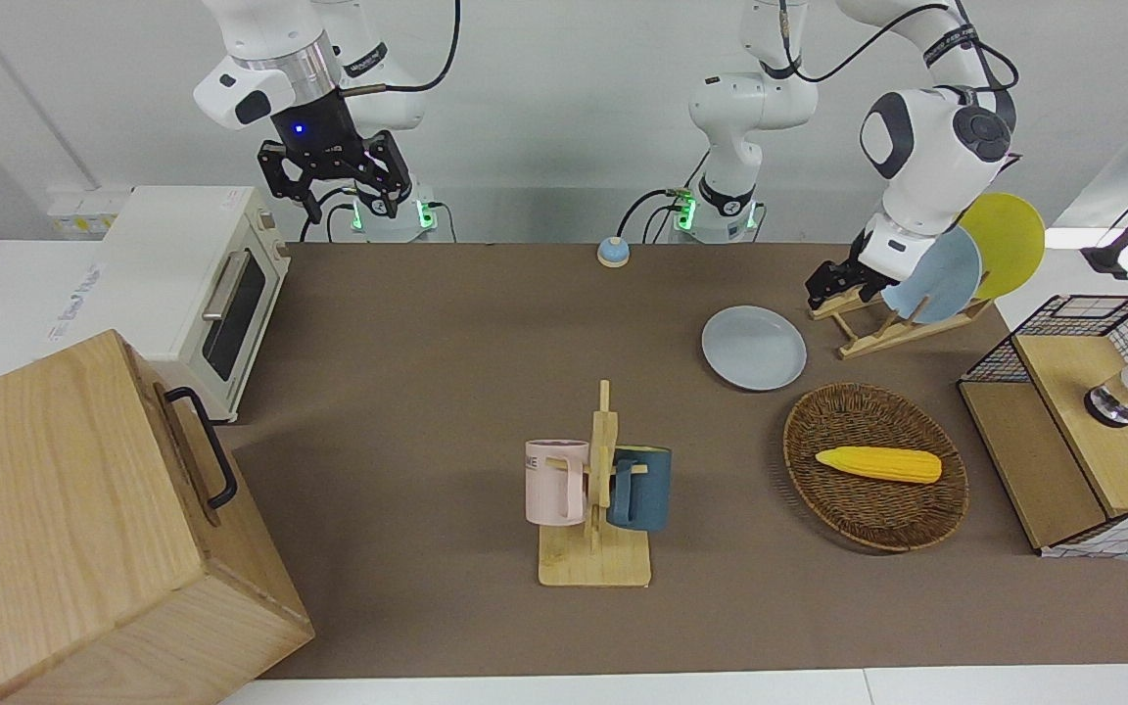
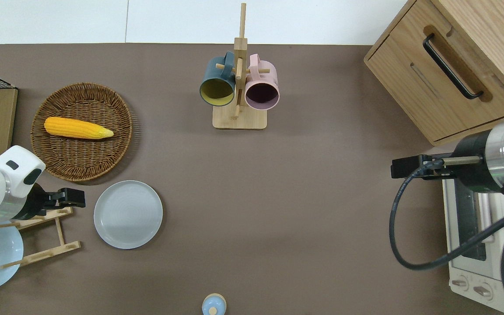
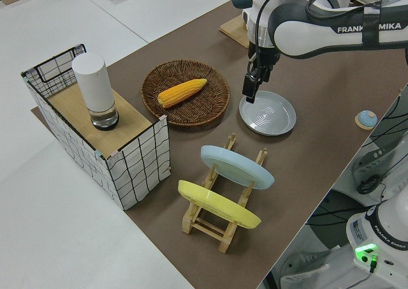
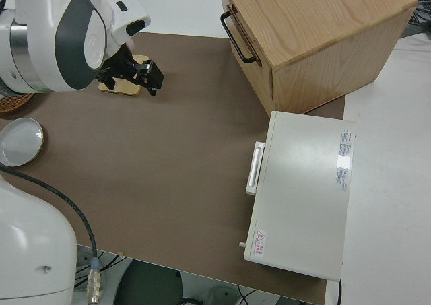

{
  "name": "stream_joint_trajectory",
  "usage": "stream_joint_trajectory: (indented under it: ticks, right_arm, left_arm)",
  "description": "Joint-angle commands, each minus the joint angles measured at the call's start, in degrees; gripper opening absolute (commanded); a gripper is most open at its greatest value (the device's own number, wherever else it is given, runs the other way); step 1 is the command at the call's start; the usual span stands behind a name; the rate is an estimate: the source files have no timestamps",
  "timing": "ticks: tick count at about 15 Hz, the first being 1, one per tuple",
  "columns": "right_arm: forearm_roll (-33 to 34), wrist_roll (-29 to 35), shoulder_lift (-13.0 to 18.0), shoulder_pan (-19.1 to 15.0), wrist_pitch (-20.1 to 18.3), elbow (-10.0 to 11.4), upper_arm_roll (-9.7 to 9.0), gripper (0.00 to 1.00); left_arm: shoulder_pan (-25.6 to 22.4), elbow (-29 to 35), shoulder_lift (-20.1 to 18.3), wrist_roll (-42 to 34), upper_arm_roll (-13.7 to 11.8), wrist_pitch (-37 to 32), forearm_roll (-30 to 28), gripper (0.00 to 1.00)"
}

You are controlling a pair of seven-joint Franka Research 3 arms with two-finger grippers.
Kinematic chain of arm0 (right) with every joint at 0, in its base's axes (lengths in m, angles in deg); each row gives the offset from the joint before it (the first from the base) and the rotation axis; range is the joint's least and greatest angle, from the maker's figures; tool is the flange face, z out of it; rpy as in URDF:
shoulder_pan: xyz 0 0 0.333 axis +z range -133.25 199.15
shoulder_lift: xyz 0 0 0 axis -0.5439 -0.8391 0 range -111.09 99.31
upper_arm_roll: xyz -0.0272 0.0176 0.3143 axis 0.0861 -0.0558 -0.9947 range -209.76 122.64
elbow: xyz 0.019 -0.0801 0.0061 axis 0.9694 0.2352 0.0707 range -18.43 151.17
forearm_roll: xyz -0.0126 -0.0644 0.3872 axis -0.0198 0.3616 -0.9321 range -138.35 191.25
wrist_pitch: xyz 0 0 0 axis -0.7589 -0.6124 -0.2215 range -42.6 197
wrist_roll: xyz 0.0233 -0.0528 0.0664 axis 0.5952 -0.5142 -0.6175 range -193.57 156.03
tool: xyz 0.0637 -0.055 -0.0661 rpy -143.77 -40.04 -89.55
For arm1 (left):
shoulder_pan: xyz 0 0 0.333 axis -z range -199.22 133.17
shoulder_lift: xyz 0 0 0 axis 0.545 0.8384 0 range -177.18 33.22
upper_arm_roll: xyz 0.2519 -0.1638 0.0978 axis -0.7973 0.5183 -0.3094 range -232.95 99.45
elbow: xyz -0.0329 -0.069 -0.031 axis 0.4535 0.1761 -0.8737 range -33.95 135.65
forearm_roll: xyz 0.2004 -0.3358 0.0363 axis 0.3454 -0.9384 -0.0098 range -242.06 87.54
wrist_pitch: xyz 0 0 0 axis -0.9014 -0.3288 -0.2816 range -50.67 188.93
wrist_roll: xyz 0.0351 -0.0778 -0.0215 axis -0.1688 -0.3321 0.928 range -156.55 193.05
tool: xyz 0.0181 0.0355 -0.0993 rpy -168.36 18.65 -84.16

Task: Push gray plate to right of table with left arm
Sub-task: 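Move the left gripper down beside the gray plate's edge nearest the basket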

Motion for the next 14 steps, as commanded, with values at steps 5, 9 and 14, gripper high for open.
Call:
stream_joint_trajectory:
  ticks: [5, 9, 14]
  right_arm:
    - [-0.92, 0.12, -0.36, -0.37, -0.31, -0.81, -0.23, 0.996]
    - [-0.92, 0.12, -0.36, -0.37, -0.31, -0.81, -0.23, 0.996]
    - [-0.92, 0.12, -0.36, -0.37, -0.31, -0.81, -0.23, 0.996]
  left_arm:
    - [-0.45, 9.17, -1.19, -1.26, -0.06, 8.28, -0.22, 0.96]
    - [-0.45, 12.76, -0.05, -2.40, -0.15, 12.23, -0.22, 0.96]
    - [-0.45, 17.25, 2.15, -2.49, -0.15, 18.91, -0.22, 0.96]
